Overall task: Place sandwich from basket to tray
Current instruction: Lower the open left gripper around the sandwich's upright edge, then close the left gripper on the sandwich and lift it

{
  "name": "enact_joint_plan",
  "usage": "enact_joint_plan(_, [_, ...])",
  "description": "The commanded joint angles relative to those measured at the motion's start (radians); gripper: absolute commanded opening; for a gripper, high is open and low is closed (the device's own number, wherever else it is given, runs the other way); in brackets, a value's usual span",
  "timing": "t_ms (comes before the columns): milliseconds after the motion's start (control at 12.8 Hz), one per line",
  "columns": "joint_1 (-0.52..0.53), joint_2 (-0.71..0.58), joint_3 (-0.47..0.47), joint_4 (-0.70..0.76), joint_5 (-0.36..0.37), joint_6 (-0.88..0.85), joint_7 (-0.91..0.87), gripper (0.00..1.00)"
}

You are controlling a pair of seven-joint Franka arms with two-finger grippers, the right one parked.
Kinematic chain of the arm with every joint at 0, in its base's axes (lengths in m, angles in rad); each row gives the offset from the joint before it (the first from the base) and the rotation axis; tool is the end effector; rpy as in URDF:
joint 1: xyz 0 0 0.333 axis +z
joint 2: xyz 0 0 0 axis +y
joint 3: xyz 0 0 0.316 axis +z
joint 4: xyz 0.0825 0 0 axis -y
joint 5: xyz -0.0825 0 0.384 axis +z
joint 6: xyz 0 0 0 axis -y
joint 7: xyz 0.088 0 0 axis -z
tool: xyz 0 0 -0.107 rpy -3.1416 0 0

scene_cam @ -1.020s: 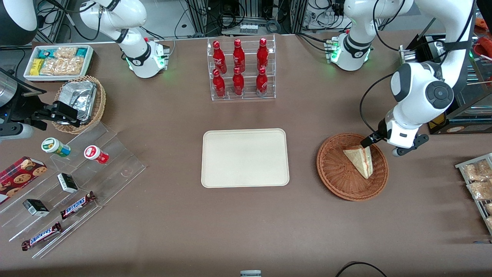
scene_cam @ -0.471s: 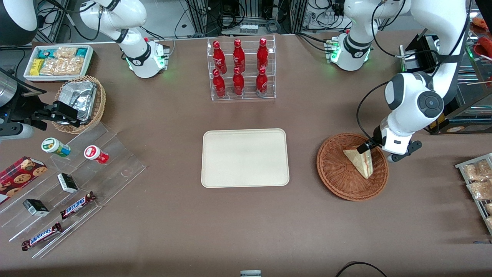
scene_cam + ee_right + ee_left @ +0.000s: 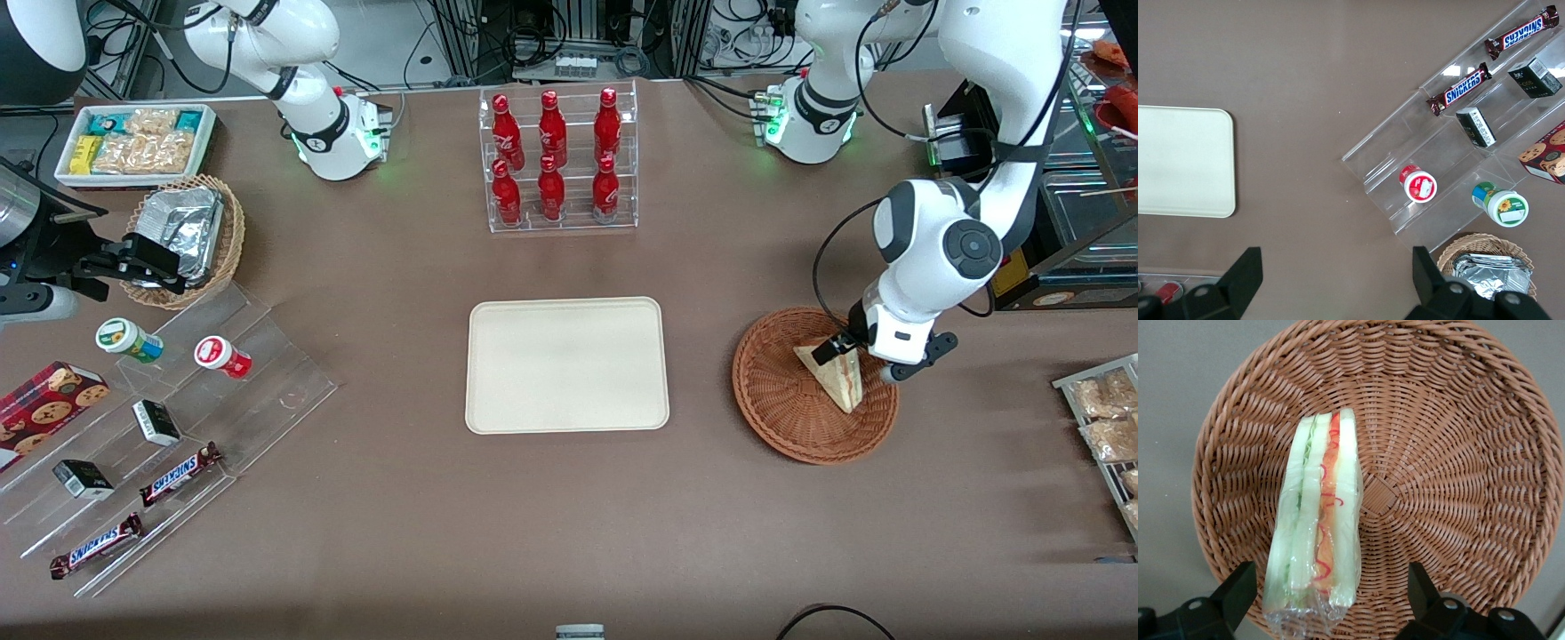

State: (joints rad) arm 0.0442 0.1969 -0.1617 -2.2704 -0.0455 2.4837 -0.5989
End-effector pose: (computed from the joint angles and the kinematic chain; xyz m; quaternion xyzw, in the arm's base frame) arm 0.5331 -0.0629 0.2741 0.9659 0.2572 -0.0018 0.0311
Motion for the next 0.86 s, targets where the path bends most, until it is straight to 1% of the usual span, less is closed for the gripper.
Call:
enact_joint_plan(0, [-0.001, 0.012, -0.002, -0.003, -0.016, 0.026, -0.010, 0.95])
enact_joint_plan(78, [-0.001, 0.013, -0.002, -0.003, -0.017, 0.026, -0.010, 0.83])
enact_joint_plan(235, [-0.001, 0.012, -0.001, -0.003, -0.017, 0.023, -0.010, 0.26])
enact_joint_plan(314, [-0.001, 0.010, -0.002, -0.003, -0.016, 0.021, -0.010, 0.05])
enact_joint_plan(392, [-0.001, 0.009, -0.002, -0.003, -0.017, 0.020, -0.009, 0.00])
enact_joint_plan(706, [-0.001, -0.007, -0.002, -0.001, -0.014, 0.005, 0.002, 0.00])
enact_joint_plan(784, [-0.001, -0.014, -0.002, 0.008, -0.007, -0.029, 0.013, 0.00])
